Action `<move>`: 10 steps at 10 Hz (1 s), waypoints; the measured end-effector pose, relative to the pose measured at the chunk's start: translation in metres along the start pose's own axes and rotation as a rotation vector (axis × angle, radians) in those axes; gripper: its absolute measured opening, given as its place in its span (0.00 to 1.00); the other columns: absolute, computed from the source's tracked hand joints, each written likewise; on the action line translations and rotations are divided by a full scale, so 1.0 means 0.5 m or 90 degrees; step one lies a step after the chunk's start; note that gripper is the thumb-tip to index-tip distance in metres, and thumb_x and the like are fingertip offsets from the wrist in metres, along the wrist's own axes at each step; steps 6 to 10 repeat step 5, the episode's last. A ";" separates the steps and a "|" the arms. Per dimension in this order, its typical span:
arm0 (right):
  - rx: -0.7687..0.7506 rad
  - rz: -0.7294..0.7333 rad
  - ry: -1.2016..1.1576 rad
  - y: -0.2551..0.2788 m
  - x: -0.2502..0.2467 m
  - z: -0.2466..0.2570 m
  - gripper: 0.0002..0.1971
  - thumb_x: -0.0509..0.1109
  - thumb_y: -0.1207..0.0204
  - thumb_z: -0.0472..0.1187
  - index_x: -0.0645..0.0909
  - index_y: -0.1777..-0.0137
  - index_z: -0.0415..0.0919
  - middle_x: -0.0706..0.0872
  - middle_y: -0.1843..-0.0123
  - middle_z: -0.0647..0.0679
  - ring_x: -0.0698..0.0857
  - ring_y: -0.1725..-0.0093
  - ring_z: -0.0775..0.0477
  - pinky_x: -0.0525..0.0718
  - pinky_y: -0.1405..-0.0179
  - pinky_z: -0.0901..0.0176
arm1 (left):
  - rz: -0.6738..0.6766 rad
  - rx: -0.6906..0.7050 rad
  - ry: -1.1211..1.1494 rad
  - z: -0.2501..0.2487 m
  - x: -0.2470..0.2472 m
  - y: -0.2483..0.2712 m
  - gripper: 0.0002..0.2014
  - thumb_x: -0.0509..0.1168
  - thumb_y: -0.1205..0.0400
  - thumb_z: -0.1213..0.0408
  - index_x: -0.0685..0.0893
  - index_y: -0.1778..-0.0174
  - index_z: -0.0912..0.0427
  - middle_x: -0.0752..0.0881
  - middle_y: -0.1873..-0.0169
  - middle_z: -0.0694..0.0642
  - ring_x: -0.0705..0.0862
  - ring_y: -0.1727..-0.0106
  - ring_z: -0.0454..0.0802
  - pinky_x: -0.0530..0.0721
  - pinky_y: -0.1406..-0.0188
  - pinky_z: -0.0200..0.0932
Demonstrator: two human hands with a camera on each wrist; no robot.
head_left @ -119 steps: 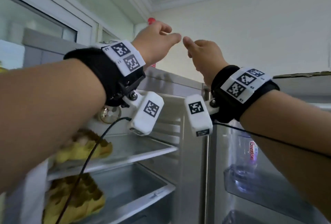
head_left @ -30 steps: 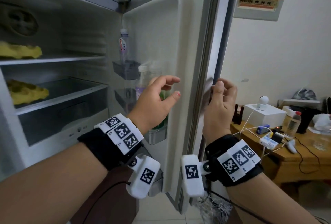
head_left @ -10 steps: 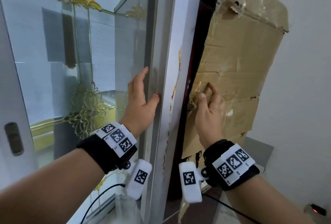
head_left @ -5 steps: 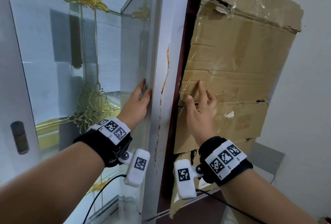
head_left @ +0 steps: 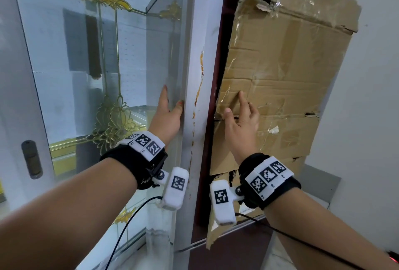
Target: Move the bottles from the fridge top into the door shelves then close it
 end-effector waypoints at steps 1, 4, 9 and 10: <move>-0.006 -0.005 -0.010 0.004 -0.011 0.008 0.26 0.59 0.16 0.51 0.60 0.19 0.63 0.54 0.16 0.46 0.56 0.16 0.43 0.62 0.18 0.44 | -0.065 0.005 0.002 -0.008 -0.018 0.006 0.36 0.58 0.14 0.53 0.45 0.14 0.38 0.57 0.13 0.51 0.64 0.15 0.55 0.63 0.17 0.58; -0.026 -0.115 -0.068 0.012 -0.084 0.051 0.15 0.65 0.20 0.45 0.73 0.35 0.57 0.69 0.36 0.52 0.77 0.35 0.46 0.78 0.29 0.47 | -0.144 0.067 0.034 -0.082 -0.067 0.037 0.25 0.58 0.14 0.54 0.65 0.19 0.43 0.69 0.20 0.50 0.72 0.23 0.49 0.70 0.32 0.43; -0.070 -0.170 -0.131 0.002 -0.131 0.091 0.11 0.66 0.20 0.39 0.78 0.39 0.49 0.75 0.41 0.51 0.79 0.51 0.60 0.81 0.45 0.66 | -0.169 0.133 0.105 -0.138 -0.091 0.036 0.19 0.60 0.17 0.54 0.74 0.28 0.45 0.79 0.35 0.46 0.80 0.38 0.41 0.79 0.30 0.50; -0.070 -0.170 -0.131 0.002 -0.131 0.091 0.11 0.66 0.20 0.39 0.78 0.39 0.49 0.75 0.41 0.51 0.79 0.51 0.60 0.81 0.45 0.66 | -0.169 0.133 0.105 -0.138 -0.091 0.036 0.19 0.60 0.17 0.54 0.74 0.28 0.45 0.79 0.35 0.46 0.80 0.38 0.41 0.79 0.30 0.50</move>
Point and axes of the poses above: each hand's wrist, its own y-axis away from the middle knuckle, its own x-axis out of the palm, z = x × y, the point moved 10 cm from there along -y, towards the middle knuckle
